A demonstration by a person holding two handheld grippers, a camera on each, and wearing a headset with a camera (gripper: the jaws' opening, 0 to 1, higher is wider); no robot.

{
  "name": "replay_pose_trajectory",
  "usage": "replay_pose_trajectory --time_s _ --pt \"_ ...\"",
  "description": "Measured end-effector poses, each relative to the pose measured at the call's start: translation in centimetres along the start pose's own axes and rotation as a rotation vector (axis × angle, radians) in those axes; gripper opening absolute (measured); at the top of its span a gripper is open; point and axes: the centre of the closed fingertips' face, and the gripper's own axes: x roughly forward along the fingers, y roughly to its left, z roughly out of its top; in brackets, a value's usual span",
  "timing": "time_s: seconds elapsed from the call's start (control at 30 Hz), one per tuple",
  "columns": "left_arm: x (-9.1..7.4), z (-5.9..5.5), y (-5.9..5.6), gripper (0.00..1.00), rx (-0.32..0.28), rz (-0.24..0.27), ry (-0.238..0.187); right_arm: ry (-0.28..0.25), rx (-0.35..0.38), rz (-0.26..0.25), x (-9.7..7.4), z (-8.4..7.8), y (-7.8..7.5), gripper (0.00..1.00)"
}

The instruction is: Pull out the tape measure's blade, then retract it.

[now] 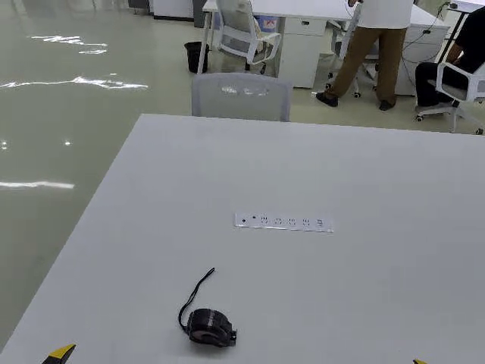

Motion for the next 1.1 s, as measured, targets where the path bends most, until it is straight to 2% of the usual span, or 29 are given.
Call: replay_pose_trajectory --time_s 0.1,0.2,0.27,0.33,0.53,0.6,0.63,0.93,1.03,1.1 --pt "-0.2 0.1 0.6 0.99 -0.014 0.002 -0.011 -0.001 0.005 -0.009 -0.1 -0.1 0.0 1.0" --pt "-0.1 0.3 0.5 0.99 -0.007 -0.009 -0.014 0.001 0.0 -0.014 -0.3 0.0 0.3 1.0" --pt "0.0 0.2 0.5 0.99 0.013 -0.016 -0.004 -0.005 0.0 -0.02 -0.4 -0.3 -0.2 1.0" --pt "0.1 0.3 0.6 0.99 0.008 -0.024 -0.011 -0.01 0.007 -0.022 -0.6 -0.6 -0.5 1.0" --pt "0.5 0.7 0.0 0.99 0.009 -0.021 -0.009 0.001 0.006 -0.024 -1.0 -0.8 0.0 1.0" --pt "0.6 1.1 -0.5 0.99 0.011 -0.024 -0.01 -0.001 0.016 -0.023 -1.0 -1.0 -0.1 1.0" --pt "0.6 1.6 -1.4 0.99 0.013 -0.024 -0.01 -0.001 0.017 -0.026 -1.1 -1.0 -0.1 1.0" --pt "0.4 1.1 -0.4 0.99 0.002 -0.021 -0.015 0.003 0.022 -0.029 -1.1 -1.6 -0.1 1.0" --pt "0.1 1.2 -0.9 0.99 -0.003 -0.019 -0.013 0.005 0.028 -0.032 -1.0 -1.9 -0.3 1.0" --pt "0.0 1.1 -0.7 0.99 -0.006 -0.015 -0.013 0.003 0.03 -0.034 -1.0 -2.0 -0.4 1.0"
